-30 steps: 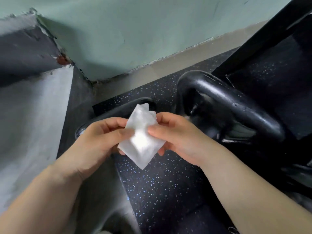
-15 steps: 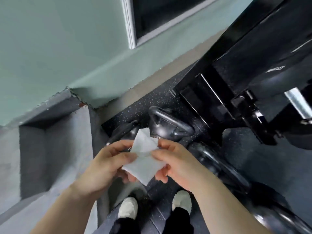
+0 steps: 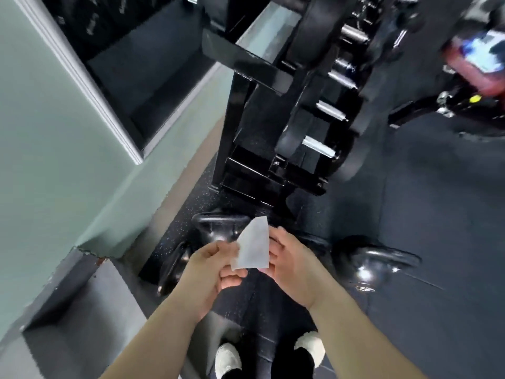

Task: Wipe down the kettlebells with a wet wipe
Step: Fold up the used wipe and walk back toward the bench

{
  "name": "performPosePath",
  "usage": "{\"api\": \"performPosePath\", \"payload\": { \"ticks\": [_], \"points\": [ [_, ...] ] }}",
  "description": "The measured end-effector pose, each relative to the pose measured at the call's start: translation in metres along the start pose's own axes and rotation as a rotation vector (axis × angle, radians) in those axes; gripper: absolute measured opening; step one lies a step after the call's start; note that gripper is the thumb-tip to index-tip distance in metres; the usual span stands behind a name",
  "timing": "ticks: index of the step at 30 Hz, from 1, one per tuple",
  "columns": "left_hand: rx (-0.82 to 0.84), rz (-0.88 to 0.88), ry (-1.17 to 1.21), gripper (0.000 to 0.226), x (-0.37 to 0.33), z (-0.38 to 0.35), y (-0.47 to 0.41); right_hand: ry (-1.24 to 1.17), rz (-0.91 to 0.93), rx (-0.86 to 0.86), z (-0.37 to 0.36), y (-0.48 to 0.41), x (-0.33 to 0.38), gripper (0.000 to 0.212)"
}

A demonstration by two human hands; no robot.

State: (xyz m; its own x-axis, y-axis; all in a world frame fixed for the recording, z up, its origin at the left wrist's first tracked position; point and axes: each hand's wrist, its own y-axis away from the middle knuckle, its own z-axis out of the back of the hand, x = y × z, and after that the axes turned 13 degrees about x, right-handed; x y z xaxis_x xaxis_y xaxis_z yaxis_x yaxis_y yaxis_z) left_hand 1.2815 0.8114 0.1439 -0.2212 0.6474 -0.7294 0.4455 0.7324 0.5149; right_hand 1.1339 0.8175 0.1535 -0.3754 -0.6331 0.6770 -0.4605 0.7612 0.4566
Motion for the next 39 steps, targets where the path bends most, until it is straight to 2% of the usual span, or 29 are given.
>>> {"api": "performPosePath", "payload": {
  "ticks": [3, 6, 8, 11, 13, 18, 20, 24, 26, 28, 33, 36, 39],
  "points": [
    [-0.019, -0.065, -0.208, 0.021, 0.0, -0.039, -0.007, 0.058, 0.056, -0.065, 0.011, 0.036, -0.006, 0.019],
    [0.016, -0.082, -0.361, 0.022, 0.009, -0.086, -0.015, 0.162, 0.11, -0.254, 0.025, 0.07, -0.011, 0.025],
    [0.092, -0.032, -0.427, 0.026, 0.022, -0.118, -0.02, 0.144, 0.161, -0.411, 0.041, 0.097, -0.009, 0.021],
    [0.241, 0.07, -0.566, 0.011, 0.046, -0.169, -0.029, 0.124, 0.197, -0.563, 0.07, 0.148, -0.008, 0.015],
    [0.323, 0.106, -0.652, 0.008, 0.065, -0.209, -0.033, 0.153, 0.193, -0.652, 0.097, 0.189, -0.01, 0.016],
    [0.574, 0.157, -0.804, 0.026, 0.115, -0.33, -0.035, 0.176, 0.156, -0.674, 0.164, 0.302, -0.018, 0.021],
    [0.678, 0.214, -0.803, 0.024, 0.136, -0.378, -0.034, 0.117, 0.228, -0.678, 0.189, 0.351, -0.018, 0.023],
    [0.846, 0.341, -0.634, 0.013, 0.181, -0.463, -0.036, -0.057, 0.416, -0.689, 0.241, 0.439, -0.016, 0.02],
    [0.857, 0.377, -0.567, 0.02, 0.192, -0.491, -0.039, -0.163, 0.475, -0.668, 0.26, 0.461, -0.012, 0.012],
    [0.845, 0.393, -0.533, 0.025, 0.205, -0.525, -0.045, -0.269, 0.521, -0.665, 0.289, 0.486, -0.007, 0.022],
    [0.769, 0.333, -0.46, 0.026, 0.222, -0.583, -0.083, -0.437, 0.556, -0.706, 0.35, 0.508, 0.015, 0.029],
    [0.666, 0.207, -0.5, 0.015, 0.231, -0.623, -0.116, -0.376, 0.54, -0.739, 0.379, 0.51, 0.04, 0.012],
    [0.615, 0.172, -0.53, 0.02, 0.242, -0.677, -0.159, -0.182, 0.504, -0.911, 0.427, 0.516, 0.077, 0.017]
  ]
}}
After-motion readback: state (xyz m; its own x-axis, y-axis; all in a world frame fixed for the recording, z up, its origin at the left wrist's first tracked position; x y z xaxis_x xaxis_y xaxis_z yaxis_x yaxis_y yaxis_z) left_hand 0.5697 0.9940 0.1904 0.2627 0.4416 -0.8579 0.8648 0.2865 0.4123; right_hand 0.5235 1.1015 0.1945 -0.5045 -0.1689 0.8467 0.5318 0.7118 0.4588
